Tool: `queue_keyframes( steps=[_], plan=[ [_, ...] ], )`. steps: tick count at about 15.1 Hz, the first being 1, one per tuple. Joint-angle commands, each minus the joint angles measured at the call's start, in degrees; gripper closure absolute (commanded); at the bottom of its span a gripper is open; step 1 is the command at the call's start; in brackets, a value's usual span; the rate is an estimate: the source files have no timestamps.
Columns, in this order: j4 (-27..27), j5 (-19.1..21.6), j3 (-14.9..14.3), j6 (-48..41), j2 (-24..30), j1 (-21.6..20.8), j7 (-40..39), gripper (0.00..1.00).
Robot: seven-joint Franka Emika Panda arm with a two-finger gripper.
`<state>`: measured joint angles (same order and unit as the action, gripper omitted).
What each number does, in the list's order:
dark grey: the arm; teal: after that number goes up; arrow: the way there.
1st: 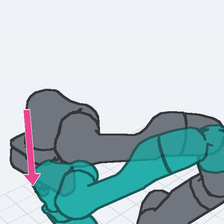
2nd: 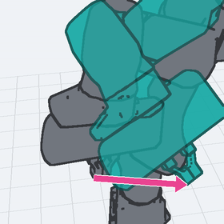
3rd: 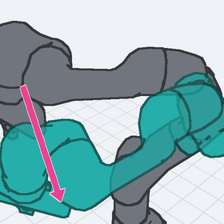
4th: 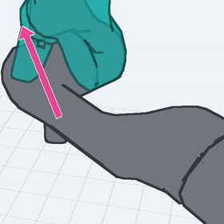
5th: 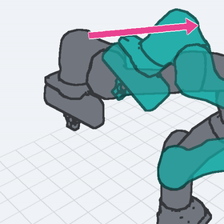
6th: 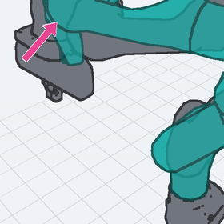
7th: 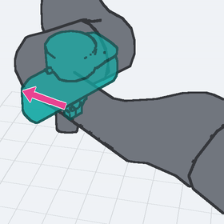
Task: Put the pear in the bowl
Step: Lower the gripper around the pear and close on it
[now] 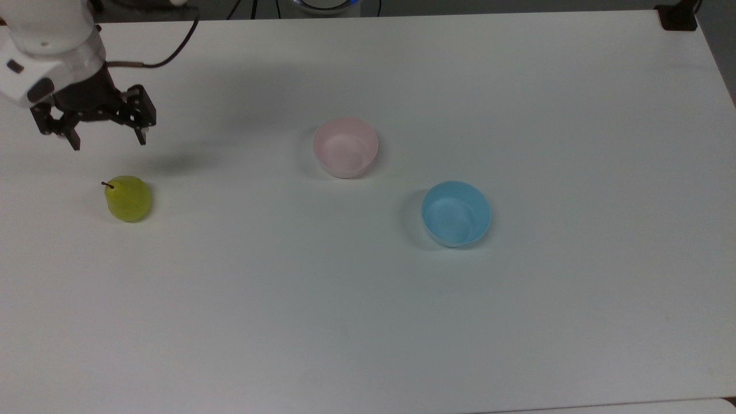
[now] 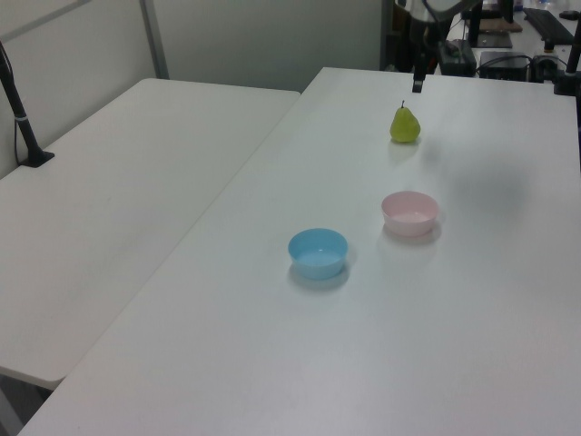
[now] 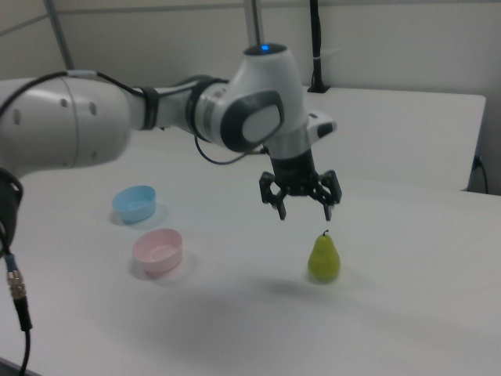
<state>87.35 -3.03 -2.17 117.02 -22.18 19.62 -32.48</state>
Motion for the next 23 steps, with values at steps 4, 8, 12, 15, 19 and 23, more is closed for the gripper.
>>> queue_keyframes(
  steps=[4, 8, 12, 15, 19, 23],
  plan=[
    [1.0, -0.7, 0.0, 9.5, -5.5, 1.5, -1.7, 0.00],
    [2.7, -0.7, 0.0, 14.4, -7.2, 1.7, -1.4, 0.00],
    [4.4, -2.3, 0.0, 14.6, -8.1, 1.5, -1.4, 0.17],
    [4.9, -2.5, 0.0, 14.7, -8.2, 1.5, -1.4, 0.77],
    [4.9, -2.4, 0.2, 14.6, -8.3, 1.4, -1.1, 1.00],
    [4.8, -2.2, 0.4, 14.0, -7.0, 1.5, -1.0, 1.00]
  ],
)
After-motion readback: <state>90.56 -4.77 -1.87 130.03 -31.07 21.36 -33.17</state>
